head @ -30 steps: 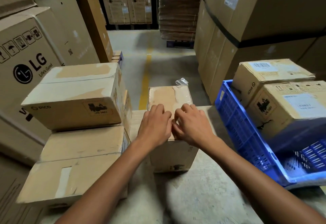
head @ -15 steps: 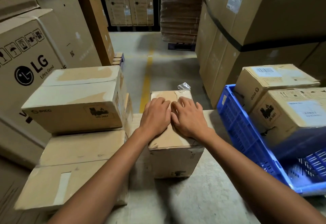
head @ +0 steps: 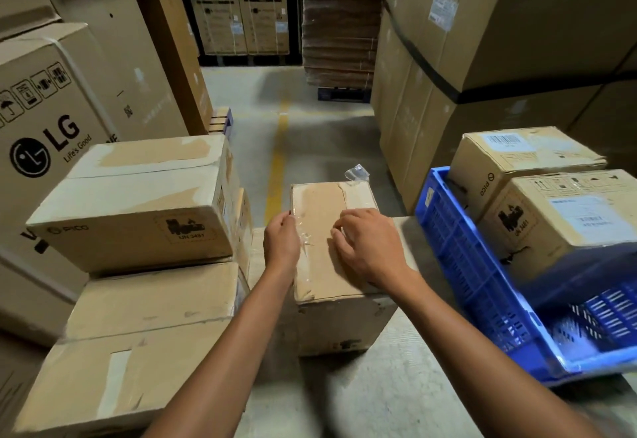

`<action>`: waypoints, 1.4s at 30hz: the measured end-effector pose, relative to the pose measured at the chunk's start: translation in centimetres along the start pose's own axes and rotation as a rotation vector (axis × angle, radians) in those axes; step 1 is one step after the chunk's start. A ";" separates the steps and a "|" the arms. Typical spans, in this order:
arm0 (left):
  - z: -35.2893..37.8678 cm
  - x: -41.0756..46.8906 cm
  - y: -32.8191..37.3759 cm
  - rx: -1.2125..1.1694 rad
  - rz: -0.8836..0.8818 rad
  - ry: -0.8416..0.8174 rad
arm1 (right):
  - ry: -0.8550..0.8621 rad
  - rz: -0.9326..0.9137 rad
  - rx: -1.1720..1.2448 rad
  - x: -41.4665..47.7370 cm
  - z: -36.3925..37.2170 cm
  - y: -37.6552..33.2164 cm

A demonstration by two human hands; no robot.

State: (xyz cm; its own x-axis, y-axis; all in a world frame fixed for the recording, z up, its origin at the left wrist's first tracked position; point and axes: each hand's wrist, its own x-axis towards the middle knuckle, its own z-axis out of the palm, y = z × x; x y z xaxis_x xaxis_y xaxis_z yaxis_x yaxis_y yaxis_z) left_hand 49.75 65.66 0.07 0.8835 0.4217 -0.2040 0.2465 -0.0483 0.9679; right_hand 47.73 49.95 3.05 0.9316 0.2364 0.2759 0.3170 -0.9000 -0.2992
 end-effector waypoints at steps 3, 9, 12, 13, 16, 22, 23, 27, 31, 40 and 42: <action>2.4 -1.2 1.0 -0.071 -0.002 -0.073 | -0.057 0.100 0.075 -0.4 -0.5 -0.8; 5.8 -2.2 0.2 0.071 0.216 -0.405 | -0.209 0.361 0.155 -1.1 -2.5 3.2; 6.8 -1.6 -2.1 0.452 0.270 -0.663 | -0.086 0.456 0.285 -2.9 -3.8 6.2; 7.1 -1.4 -3.1 0.566 0.230 -0.696 | -0.054 0.505 0.348 -3.7 -4.0 7.2; 6.5 -0.6 -6.5 0.766 -0.061 -0.602 | -0.008 0.617 0.522 -6.1 -4.6 9.5; 5.4 -0.4 -7.6 0.427 -0.189 -0.408 | 0.153 0.654 0.793 -8.9 -4.9 10.6; 5.2 -0.5 -7.0 0.424 -0.157 -0.377 | 0.173 0.655 0.809 -9.1 -4.9 10.7; 3.6 1.0 -5.0 0.457 -0.012 -0.301 | 0.268 0.605 0.950 -9.9 -5.3 11.1; -0.1 -2.8 1.1 0.530 0.105 -0.203 | 0.305 0.543 1.088 -10.2 -6.6 10.2; -11.5 -12.2 5.5 0.704 0.236 0.110 | 0.167 0.350 1.246 -12.7 -6.0 3.5; -14.5 -13.2 5.1 0.712 0.202 0.152 | 0.106 0.309 1.295 -13.1 -5.3 1.2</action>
State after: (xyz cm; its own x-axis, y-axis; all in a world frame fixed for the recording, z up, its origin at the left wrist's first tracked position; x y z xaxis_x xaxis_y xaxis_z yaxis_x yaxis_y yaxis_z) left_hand 33.56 73.01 9.86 0.8870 0.4601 0.0399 0.3287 -0.6897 0.6452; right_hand 34.94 43.87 3.94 0.9957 0.0050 0.0920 0.0911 0.0972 -0.9911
